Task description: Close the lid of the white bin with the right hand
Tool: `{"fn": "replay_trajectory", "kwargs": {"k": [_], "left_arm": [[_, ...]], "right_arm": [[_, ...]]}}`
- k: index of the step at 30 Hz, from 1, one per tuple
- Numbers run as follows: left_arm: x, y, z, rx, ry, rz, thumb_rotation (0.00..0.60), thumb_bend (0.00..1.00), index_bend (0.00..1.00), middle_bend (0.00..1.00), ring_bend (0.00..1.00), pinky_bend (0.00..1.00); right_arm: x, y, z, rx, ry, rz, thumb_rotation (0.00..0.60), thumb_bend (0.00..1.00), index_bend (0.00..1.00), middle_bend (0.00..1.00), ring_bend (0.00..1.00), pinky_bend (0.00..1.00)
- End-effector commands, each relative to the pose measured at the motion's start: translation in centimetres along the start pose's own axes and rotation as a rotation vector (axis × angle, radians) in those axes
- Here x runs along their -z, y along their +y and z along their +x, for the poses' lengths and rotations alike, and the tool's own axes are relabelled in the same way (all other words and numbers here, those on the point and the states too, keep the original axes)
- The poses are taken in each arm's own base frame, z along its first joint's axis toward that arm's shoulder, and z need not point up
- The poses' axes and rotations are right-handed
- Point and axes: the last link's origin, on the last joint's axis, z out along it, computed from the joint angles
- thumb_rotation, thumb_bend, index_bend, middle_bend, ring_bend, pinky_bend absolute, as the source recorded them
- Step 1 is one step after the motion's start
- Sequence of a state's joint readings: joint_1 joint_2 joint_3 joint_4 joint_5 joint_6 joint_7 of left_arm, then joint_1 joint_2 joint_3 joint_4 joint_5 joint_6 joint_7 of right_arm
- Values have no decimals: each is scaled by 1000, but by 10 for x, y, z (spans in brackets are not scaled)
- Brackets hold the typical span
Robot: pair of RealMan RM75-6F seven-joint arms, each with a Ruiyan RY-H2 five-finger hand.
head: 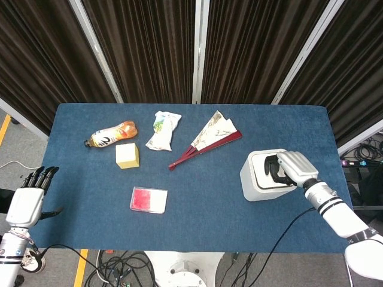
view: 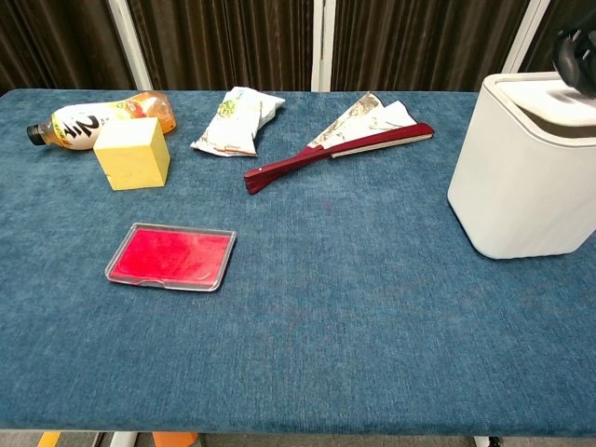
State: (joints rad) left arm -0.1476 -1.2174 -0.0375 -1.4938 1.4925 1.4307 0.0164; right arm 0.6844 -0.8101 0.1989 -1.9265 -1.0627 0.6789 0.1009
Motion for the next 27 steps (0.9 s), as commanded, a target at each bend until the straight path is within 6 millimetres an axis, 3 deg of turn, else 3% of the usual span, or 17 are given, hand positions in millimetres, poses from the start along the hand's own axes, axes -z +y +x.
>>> {"fn": "replay_trajectory", "kwargs": {"k": [1, 27], "left_arm": [[0, 0, 0, 1, 0, 0, 600, 94, 74, 90, 41, 135], [2, -2, -1, 3, 1, 6, 600, 94, 74, 90, 41, 135]], "right_arm": [[0, 3, -5, 3, -7, -3, 565, 790, 585, 615, 509, 634], [-7, 12, -21, 26, -31, -9, 564, 823, 574, 610, 509, 629]]}}
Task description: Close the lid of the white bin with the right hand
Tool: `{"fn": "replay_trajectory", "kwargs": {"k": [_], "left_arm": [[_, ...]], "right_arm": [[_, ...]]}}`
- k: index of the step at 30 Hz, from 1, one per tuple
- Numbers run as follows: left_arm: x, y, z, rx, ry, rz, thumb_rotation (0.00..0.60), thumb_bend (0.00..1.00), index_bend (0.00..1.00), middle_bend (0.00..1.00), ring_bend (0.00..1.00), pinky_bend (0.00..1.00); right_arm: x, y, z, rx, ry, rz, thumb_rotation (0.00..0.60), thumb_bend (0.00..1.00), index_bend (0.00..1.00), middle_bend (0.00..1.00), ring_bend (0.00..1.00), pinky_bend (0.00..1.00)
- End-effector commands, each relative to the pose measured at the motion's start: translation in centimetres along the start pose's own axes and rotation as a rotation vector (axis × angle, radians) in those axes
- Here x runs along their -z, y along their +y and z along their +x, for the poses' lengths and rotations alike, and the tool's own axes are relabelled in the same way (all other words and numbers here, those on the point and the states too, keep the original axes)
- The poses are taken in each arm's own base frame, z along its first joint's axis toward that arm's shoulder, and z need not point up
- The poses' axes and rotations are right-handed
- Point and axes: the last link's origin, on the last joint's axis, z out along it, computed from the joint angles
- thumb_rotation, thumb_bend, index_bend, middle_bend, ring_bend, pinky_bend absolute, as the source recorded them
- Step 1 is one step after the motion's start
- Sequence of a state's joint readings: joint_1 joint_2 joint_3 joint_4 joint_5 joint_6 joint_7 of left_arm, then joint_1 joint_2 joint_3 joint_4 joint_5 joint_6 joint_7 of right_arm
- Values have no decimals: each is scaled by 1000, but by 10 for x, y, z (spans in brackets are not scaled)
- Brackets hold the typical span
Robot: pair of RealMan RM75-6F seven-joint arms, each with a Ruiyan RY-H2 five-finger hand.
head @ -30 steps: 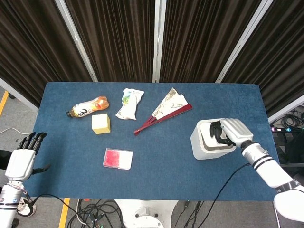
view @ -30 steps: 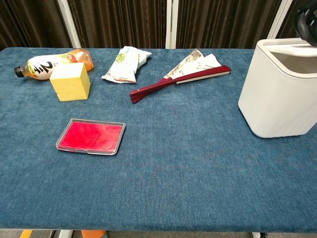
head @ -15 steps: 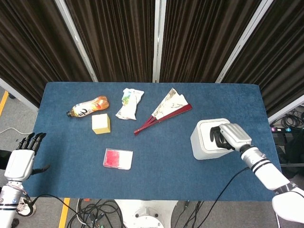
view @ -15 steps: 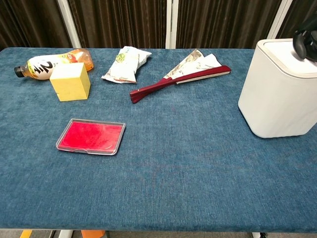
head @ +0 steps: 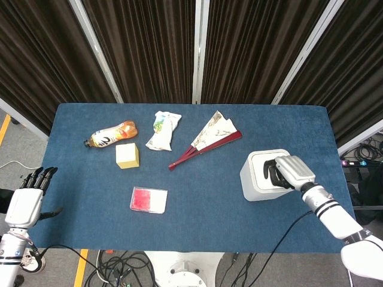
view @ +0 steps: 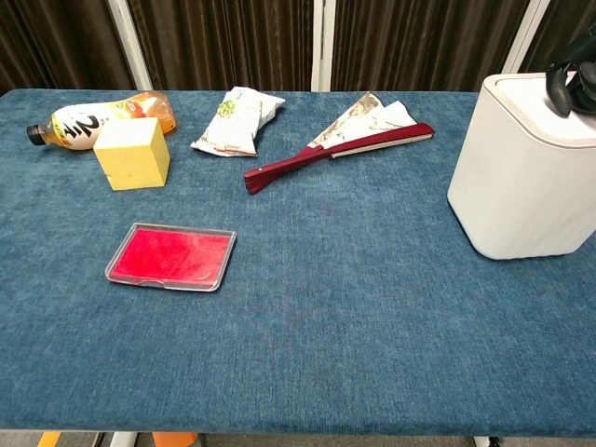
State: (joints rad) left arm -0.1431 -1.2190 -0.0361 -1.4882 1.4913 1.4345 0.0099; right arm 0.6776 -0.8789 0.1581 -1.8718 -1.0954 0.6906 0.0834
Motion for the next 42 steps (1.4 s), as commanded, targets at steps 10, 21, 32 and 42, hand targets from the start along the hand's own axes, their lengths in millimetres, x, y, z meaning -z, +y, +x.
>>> {"fn": "replay_trajectory", "kwargs": {"k": [10, 21, 32, 42], "left_arm": [[1, -2, 0, 2, 2, 4, 600, 93, 74, 90, 42, 135], [0, 0, 2, 7, 10, -2, 600, 94, 74, 90, 41, 135], [7, -2, 5, 22, 25, 17, 600, 93, 74, 90, 41, 135], [11, -4, 5, 23, 36, 19, 600, 94, 74, 90, 41, 135]], "right_arm": [[-6, 2, -3, -2, -14, -16, 565, 839, 570, 608, 509, 628], [30, -19, 29, -79, 128, 94, 551, 839, 562, 606, 507, 626], [121, 58, -11, 316, 596, -95, 516, 418, 92, 169, 77, 164], [156, 128, -106, 283, 624, -397, 518, 258, 0, 0, 0, 0]]}}
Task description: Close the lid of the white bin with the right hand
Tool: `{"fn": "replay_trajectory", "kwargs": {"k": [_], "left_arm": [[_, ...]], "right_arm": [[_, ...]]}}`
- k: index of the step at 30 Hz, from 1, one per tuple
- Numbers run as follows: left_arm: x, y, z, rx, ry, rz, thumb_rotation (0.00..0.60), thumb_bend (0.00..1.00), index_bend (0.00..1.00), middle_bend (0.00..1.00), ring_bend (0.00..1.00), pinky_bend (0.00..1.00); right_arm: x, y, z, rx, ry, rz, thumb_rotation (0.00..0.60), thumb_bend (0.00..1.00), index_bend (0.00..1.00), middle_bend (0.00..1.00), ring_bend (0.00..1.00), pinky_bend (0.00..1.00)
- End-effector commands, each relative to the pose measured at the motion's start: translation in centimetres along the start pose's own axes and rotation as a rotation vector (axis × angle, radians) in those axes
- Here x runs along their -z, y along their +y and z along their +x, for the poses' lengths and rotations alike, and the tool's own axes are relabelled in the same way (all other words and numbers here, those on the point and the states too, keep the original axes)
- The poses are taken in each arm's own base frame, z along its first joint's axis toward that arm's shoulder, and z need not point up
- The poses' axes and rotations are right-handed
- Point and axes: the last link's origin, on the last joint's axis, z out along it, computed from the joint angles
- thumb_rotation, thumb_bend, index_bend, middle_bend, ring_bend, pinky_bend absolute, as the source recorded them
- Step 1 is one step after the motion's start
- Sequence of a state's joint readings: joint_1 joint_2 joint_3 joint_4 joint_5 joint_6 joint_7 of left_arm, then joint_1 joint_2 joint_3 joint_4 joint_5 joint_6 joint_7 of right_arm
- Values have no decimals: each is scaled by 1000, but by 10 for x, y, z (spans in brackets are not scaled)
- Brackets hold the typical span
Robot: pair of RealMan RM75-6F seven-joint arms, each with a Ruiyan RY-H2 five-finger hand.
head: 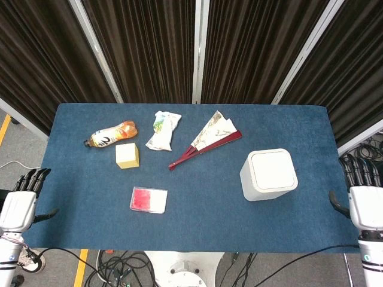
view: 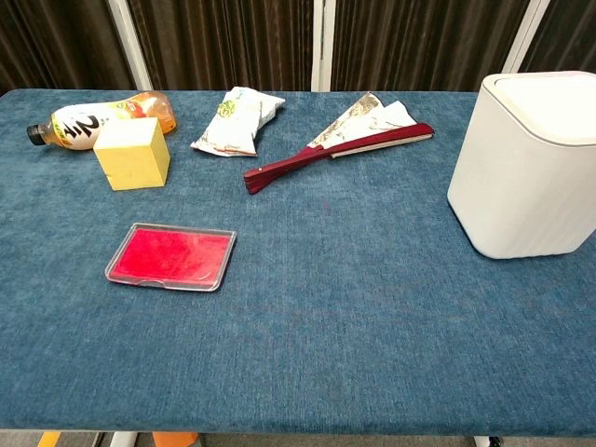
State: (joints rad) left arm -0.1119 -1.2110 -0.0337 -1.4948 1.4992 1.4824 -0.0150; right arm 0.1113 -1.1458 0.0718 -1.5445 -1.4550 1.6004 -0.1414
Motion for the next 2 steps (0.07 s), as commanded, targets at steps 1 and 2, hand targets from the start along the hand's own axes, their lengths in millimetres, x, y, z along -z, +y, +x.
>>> {"fn": "replay_trajectory", "kwargs": {"k": [1, 2], "left_arm": [[0, 1, -1, -2, 5, -4, 600, 94, 74, 90, 41, 135], [1, 1, -1, -2, 5, -4, 600, 94, 74, 90, 41, 135]], "right_arm": [[40, 23, -32, 10, -33, -116, 516, 258, 0, 0, 0, 0], [41, 24, -34, 12, -36, -120, 514, 258, 0, 0, 0, 0]]}}
